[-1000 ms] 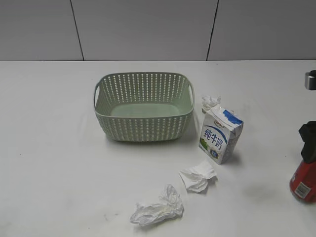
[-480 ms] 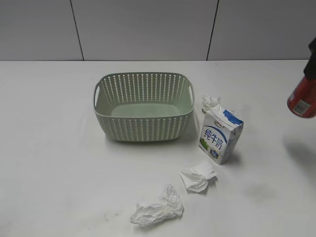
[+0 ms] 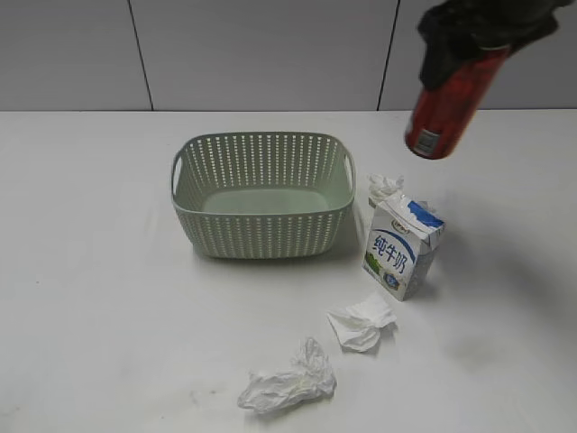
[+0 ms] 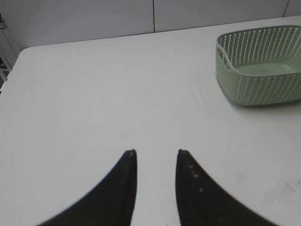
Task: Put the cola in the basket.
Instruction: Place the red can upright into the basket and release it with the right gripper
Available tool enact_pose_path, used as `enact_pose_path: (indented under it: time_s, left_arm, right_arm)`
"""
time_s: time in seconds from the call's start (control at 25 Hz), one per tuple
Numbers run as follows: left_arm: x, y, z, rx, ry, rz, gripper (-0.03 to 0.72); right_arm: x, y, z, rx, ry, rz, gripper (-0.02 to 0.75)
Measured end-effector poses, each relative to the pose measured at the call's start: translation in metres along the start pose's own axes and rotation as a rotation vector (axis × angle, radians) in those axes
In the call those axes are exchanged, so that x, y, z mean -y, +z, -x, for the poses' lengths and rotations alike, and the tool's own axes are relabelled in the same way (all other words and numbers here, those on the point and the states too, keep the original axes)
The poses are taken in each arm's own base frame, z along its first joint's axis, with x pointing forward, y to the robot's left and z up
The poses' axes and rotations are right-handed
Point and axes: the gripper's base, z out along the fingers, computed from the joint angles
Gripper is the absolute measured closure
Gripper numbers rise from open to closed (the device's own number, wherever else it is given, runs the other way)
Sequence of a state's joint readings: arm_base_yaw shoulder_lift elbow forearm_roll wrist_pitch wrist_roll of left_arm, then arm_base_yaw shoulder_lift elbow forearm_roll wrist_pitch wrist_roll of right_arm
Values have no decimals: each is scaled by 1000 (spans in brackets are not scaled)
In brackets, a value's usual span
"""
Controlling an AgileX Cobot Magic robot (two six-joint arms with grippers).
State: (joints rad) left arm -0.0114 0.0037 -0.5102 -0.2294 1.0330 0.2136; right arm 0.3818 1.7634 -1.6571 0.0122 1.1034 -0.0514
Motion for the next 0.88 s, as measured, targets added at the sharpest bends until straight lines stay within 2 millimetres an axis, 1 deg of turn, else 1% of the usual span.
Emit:
enact_pose_path:
  time_s: [0.16,0.24,0.32,0.4,0.52,0.64,0.72,0.84,0.88]
  left_arm:
    - [0,0,0,0,0,0,460]
    - [0,0,0,0,0,0,460]
    - [0,0,0,0,0,0,460]
    - [0,0,0,0,0,0,460]
    - [0,0,0,0,0,0,460]
    - [0,0,0,0,0,0,460]
    - [0,0,0,0,0,0,460]
    - [0,0,0,0,0,0,460]
    - [0,0,0,0,0,0,460]
  right_arm:
    - [-37,19,33,38,-72,54,220]
    - [-54,25,47,69,-88,93,220]
    - [-68,33,58,81,-106,120,220]
    - [-83,46,65,78,-128,140,220]
    - [-103,70,68,51,-160,158,220]
    - [-118,97,64,1,-183,167,219]
    - [-123,116,59,-40,-190,169,219]
    - [-125,136,54,-82,-193,167,219]
    - [-126,140,53,-89,-193,166,219]
